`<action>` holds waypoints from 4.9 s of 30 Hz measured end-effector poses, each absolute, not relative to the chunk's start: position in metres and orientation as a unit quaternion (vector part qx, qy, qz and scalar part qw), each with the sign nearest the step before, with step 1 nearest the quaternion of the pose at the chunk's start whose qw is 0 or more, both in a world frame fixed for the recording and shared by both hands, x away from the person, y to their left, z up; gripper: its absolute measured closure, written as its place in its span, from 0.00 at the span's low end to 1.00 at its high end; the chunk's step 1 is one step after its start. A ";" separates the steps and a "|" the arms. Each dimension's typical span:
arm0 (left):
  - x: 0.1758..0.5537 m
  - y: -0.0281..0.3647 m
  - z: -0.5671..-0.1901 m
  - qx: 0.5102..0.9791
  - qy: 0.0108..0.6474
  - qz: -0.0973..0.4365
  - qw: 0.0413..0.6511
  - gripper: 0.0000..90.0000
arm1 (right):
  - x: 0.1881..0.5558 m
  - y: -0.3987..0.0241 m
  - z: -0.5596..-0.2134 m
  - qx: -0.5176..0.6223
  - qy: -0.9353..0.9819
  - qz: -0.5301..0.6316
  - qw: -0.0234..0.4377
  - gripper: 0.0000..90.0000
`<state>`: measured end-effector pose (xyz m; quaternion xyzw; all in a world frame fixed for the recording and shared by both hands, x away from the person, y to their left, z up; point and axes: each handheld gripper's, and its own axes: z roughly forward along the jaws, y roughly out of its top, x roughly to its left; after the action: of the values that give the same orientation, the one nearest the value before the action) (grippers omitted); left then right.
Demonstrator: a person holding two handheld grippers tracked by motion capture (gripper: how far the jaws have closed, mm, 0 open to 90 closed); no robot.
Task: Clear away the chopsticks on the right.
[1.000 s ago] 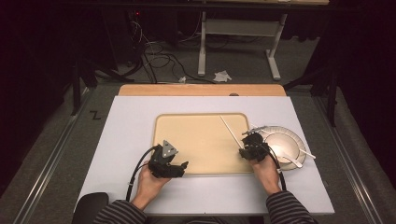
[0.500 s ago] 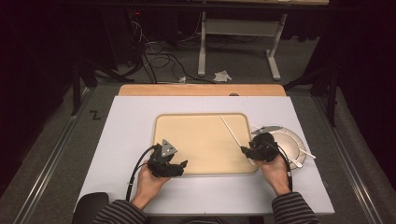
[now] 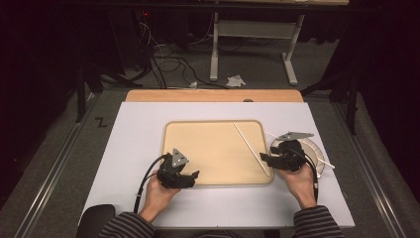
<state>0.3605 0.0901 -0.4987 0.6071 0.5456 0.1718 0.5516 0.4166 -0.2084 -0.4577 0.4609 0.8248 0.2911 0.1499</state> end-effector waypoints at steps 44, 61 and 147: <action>0.360 0.088 -0.501 0.603 0.545 0.168 0.558 0.31 | 0.408 -0.308 -0.409 0.493 0.774 0.359 0.171 0.60; 0.361 0.087 -0.504 0.604 0.546 0.185 0.550 0.31 | 0.406 -0.352 -0.407 0.532 0.750 0.324 0.225 0.75; 0.364 0.091 -0.510 0.622 0.545 0.204 0.525 0.33 | 0.423 -0.379 -0.454 0.583 0.766 0.226 0.149 0.95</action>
<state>0.3639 0.0908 -0.5097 0.6216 0.5446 0.2041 0.5247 0.4235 -0.3793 -0.4540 0.5832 0.7658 0.2261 0.1492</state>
